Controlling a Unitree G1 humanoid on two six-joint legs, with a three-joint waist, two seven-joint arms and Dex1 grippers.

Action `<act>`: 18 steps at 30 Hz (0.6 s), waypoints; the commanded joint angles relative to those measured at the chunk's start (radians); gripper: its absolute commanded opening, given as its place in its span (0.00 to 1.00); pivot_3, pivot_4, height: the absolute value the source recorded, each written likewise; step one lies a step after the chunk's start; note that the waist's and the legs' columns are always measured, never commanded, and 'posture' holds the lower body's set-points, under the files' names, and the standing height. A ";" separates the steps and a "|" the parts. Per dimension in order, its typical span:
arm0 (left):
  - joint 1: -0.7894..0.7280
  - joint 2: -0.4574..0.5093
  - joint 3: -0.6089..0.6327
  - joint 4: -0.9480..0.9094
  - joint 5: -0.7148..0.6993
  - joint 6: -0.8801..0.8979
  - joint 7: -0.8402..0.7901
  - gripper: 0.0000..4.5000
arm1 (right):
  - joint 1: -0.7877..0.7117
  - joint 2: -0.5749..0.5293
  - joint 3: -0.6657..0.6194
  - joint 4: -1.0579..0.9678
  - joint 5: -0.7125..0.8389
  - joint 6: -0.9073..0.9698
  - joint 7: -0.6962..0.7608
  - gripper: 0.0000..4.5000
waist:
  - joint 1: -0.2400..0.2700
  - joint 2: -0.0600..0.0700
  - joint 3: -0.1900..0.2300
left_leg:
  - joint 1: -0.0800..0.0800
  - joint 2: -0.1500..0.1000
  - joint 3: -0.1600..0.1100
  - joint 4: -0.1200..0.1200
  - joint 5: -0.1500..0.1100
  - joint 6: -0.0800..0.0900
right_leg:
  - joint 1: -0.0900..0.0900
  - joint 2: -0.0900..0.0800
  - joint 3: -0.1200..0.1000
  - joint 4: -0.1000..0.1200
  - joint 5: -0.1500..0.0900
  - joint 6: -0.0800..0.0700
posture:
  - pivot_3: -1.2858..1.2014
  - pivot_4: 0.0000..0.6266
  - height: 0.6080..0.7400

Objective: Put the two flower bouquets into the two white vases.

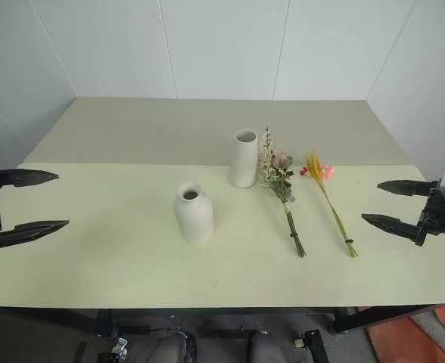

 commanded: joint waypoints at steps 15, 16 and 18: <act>-0.043 -0.002 -0.007 -0.011 -0.016 -0.012 0.018 1.00 | 0.005 -0.048 -0.004 -0.068 -0.039 0.055 -0.092 1.00 | 0.000 0.000 0.000 | 0.000 0.000 0.000 0.000 0.000 0.000 | 0.000 0.000 0.000 0.000 0.000 0.000 | 0.52 0.24 1.00; -0.067 -0.002 -0.021 -0.007 -0.025 -0.012 0.023 1.00 | -0.007 -0.046 0.019 -0.084 -0.070 0.079 -0.144 1.00 | 0.000 0.000 0.000 | 0.000 0.000 0.000 0.000 0.000 0.000 | 0.000 0.000 0.000 0.000 0.000 0.000 | 0.52 0.24 1.00; -0.120 -0.003 -0.055 0.003 -0.039 -0.010 0.032 1.00 | -0.040 -0.044 0.073 -0.112 -0.136 0.141 -0.243 1.00 | 0.000 0.000 0.000 | 0.000 0.000 0.000 0.000 0.000 0.000 | 0.000 0.000 0.000 0.000 0.000 -0.001 | 0.52 0.24 1.00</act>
